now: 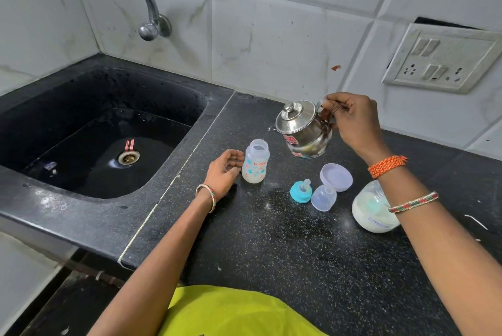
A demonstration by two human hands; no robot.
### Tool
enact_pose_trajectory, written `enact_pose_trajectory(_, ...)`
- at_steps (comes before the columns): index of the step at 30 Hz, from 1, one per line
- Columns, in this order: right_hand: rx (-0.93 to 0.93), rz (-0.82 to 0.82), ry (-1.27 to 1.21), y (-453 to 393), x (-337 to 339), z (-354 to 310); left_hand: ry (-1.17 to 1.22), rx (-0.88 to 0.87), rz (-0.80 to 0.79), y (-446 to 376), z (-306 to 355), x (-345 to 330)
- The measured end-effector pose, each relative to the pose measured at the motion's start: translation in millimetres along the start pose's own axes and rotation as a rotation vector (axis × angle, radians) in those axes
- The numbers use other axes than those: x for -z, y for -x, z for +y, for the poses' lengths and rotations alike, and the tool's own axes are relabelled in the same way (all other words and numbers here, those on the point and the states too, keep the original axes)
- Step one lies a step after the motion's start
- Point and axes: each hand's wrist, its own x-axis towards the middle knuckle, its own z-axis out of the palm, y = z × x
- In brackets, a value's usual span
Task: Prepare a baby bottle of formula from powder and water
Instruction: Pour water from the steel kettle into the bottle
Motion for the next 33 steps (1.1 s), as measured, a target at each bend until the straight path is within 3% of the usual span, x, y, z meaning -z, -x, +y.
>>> enact_pose_trajectory(15,-0.027,0.016,-0.051,3,-3,6,0.0,-0.006,-0.004,0,1,0)
enact_pose_trajectory(26,-0.267,0.022,-0.37,16,-13,18,0.034,0.014,-0.008,1,4,0)
enact_pose_trajectory(33,-0.411,0.13,-0.495,13,-21,42,0.325,0.151,0.027,-11,1,7)
